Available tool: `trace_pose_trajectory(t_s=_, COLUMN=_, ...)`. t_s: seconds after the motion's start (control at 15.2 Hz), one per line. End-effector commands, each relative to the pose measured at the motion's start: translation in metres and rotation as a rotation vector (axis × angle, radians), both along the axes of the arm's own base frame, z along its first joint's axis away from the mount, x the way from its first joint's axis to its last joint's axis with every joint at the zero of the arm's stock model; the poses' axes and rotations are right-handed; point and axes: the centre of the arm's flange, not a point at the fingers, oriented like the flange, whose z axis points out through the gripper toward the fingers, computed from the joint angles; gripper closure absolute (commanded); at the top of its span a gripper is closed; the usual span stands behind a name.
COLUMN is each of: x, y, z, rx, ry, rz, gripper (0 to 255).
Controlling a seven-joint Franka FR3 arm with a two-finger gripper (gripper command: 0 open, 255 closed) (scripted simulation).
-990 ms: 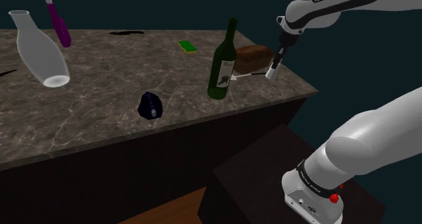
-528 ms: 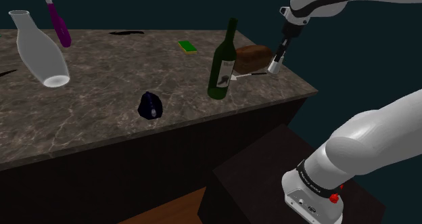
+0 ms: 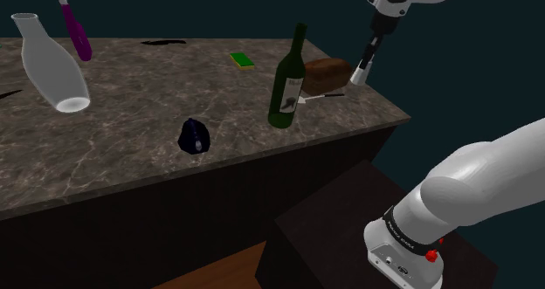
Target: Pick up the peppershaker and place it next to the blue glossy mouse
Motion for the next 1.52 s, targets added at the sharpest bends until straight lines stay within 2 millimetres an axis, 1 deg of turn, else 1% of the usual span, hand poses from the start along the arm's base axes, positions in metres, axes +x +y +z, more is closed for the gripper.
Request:
trace_pose_trajectory(t_s=0.0, x=0.001, y=0.0, z=0.01, rx=0.0, ry=0.0, rz=0.0, gripper=255)
trace_pose_trajectory(t_s=0.46, x=0.001, y=0.0, z=0.047, rx=0.0, ry=0.0, rz=0.0, gripper=255)
trace_pose_trajectory(t_s=0.53, x=0.001, y=0.0, z=0.048, rx=0.0, ry=0.0, rz=0.0, gripper=255)
trace_pose_trajectory(t_s=1.45, x=0.003, y=0.184, z=0.049, rx=0.0, ry=0.0, rz=0.0, gripper=255)
